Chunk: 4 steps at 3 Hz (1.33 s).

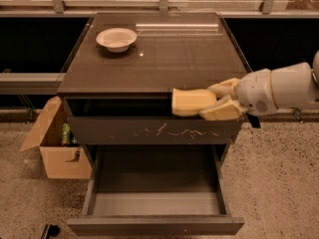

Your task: Place sponge into middle drawer

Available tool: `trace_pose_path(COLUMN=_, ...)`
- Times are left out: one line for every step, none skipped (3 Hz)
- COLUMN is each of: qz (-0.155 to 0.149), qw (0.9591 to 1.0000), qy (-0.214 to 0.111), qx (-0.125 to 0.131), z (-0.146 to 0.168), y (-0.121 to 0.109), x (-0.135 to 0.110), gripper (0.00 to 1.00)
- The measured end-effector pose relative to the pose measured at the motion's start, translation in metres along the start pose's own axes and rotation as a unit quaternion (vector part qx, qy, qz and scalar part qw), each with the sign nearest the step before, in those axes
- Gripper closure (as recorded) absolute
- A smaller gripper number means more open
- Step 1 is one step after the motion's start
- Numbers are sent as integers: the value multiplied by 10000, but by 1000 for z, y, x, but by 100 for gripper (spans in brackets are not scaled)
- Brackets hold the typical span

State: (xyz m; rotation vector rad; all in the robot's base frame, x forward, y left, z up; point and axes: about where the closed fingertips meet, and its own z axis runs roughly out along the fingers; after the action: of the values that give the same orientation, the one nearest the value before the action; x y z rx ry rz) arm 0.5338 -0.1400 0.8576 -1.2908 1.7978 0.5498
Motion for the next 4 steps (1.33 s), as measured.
trace_pose_path(qz=344, qw=9994, qy=89, qx=1, z=5, y=28, x=49, gripper=100)
trace_pose_path(qz=344, qw=9994, qy=89, qx=1, z=5, y=28, x=49, gripper=100)
trace_pose_path(qz=171, qw=9996, qy=194, qx=-87, z=12, y=35, x=68, gripper=100)
trace_pose_path(qz=222, qw=9993, qy=189, qx=-212, z=27, y=49, x=131, gripper=100)
